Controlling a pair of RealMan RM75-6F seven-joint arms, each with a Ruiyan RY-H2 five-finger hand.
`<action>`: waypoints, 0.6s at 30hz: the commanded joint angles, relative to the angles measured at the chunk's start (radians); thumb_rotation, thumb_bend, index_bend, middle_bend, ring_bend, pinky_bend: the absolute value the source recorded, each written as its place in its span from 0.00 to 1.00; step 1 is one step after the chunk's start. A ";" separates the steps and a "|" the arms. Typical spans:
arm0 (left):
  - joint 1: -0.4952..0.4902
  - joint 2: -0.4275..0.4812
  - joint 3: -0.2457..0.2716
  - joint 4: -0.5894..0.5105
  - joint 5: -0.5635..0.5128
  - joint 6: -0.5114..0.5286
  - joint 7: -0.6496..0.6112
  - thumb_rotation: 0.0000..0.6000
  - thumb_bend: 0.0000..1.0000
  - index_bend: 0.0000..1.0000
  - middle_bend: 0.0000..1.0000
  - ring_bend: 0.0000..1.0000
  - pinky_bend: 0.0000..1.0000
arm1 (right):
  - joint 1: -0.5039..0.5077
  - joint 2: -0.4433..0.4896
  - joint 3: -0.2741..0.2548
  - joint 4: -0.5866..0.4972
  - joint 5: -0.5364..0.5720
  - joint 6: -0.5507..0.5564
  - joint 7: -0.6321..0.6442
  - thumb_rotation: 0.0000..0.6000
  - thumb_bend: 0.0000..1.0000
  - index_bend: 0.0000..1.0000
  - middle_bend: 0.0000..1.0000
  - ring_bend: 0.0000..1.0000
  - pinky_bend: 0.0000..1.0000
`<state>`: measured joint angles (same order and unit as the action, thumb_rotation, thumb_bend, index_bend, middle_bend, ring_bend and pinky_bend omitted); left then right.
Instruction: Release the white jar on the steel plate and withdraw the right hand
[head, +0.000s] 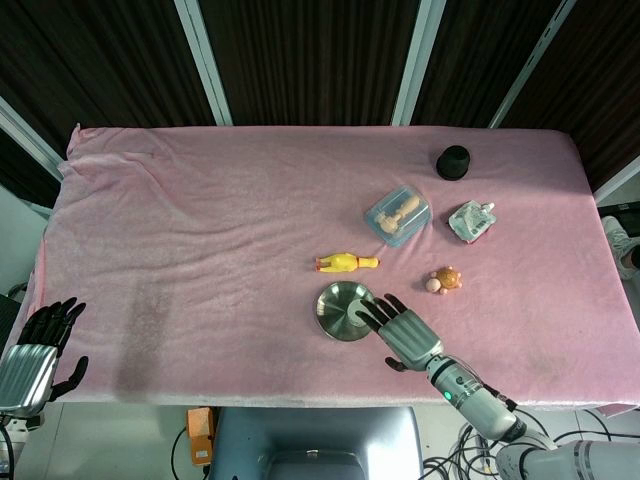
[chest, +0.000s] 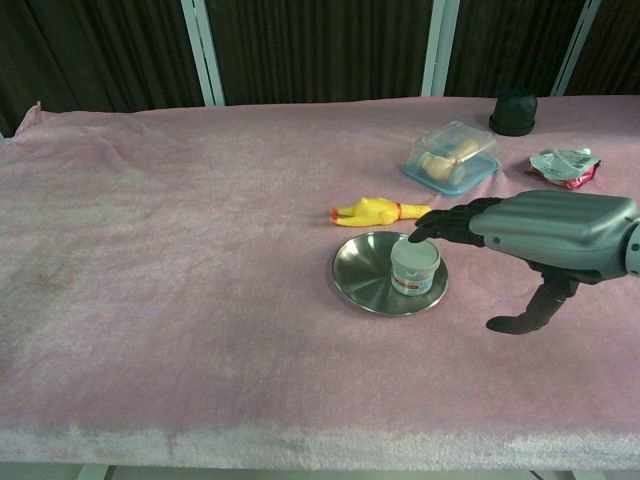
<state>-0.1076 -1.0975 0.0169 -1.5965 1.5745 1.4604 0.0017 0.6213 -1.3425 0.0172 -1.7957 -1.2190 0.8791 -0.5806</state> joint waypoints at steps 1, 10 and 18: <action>0.002 0.000 0.000 0.003 -0.001 0.002 -0.002 1.00 0.42 0.00 0.03 0.00 0.09 | 0.002 -0.002 -0.004 0.006 0.002 0.004 0.002 1.00 0.38 0.00 0.00 0.00 0.00; 0.001 0.002 0.001 0.002 0.004 0.003 -0.006 1.00 0.42 0.00 0.02 0.00 0.09 | -0.011 0.033 0.008 0.046 0.023 0.064 0.013 1.00 0.38 0.00 0.00 0.00 0.00; -0.002 0.001 0.000 0.000 0.000 -0.004 -0.004 1.00 0.42 0.00 0.02 0.00 0.09 | -0.018 0.083 0.055 0.202 0.161 0.077 0.030 1.00 0.38 0.10 0.00 0.00 0.00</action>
<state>-0.1088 -1.0963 0.0164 -1.5965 1.5751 1.4572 -0.0023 0.6024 -1.2719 0.0578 -1.6330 -1.0953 0.9676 -0.5606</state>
